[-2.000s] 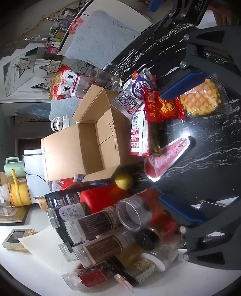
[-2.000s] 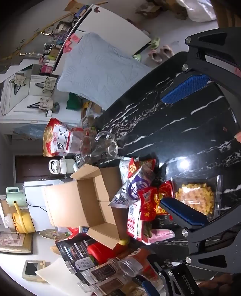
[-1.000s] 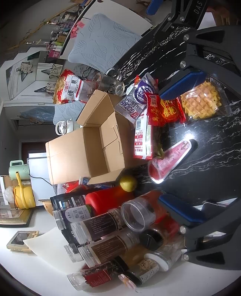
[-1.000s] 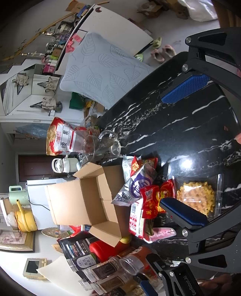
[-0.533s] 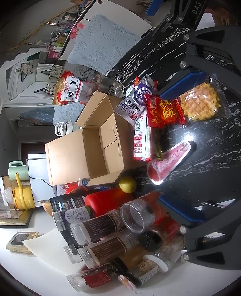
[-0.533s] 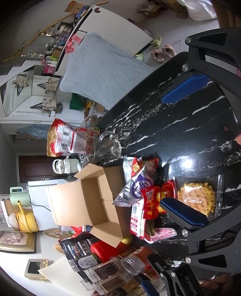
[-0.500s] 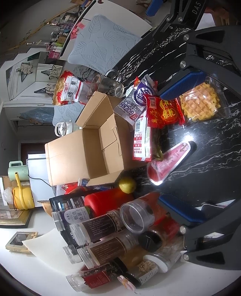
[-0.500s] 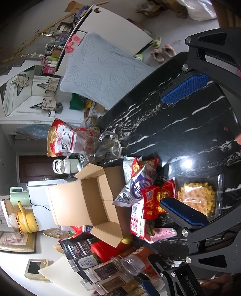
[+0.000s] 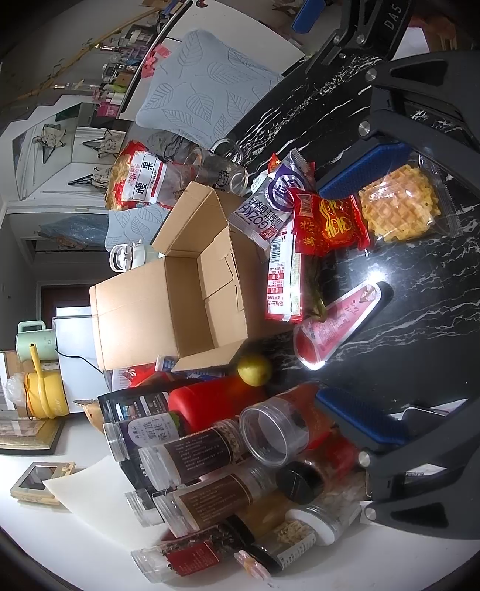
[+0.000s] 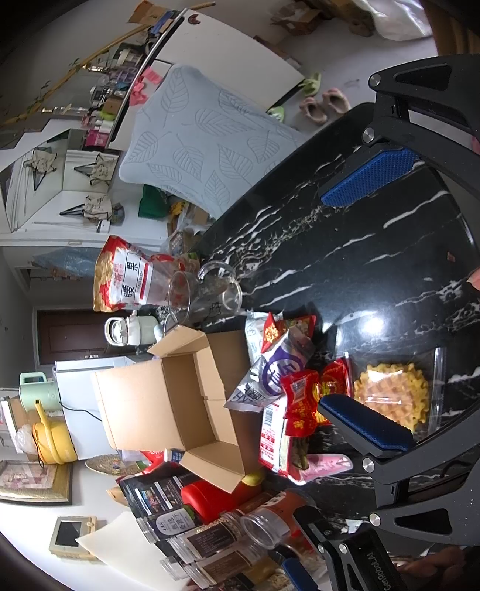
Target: Organize snacks
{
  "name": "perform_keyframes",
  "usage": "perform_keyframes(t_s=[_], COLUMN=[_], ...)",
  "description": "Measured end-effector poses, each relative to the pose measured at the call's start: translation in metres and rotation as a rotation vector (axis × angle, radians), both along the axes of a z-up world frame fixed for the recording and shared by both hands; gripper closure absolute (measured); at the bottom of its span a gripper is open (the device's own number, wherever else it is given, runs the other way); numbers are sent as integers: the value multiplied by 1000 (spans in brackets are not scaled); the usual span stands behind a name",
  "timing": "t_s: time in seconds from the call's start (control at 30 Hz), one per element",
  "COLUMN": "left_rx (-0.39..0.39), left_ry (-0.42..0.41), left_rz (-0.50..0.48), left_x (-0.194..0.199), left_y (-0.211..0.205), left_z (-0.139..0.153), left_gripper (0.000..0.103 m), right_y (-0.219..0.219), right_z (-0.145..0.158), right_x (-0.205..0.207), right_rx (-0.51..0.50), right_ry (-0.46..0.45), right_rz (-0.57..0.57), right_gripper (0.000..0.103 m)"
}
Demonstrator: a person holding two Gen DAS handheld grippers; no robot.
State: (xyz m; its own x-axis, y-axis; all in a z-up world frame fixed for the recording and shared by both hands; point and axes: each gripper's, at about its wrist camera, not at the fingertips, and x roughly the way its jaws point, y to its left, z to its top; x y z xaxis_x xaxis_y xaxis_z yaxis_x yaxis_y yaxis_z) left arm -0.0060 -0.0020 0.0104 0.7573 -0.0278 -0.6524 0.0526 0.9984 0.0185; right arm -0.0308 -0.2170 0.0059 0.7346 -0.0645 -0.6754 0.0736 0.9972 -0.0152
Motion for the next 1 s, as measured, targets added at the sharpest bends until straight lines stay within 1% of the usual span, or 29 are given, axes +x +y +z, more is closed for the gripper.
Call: perform_keyframes(t_s=[1.0], left_rx=[2], left_ry=[-7], left_rz=[2], left_x=[0], left_y=[0], left_z=[2], left_gripper=[0], right_y=[3], right_z=[-1], right_x=[1], right_rx=[-1], right_ry=[-6], right_rz=[7], right_gripper=[0])
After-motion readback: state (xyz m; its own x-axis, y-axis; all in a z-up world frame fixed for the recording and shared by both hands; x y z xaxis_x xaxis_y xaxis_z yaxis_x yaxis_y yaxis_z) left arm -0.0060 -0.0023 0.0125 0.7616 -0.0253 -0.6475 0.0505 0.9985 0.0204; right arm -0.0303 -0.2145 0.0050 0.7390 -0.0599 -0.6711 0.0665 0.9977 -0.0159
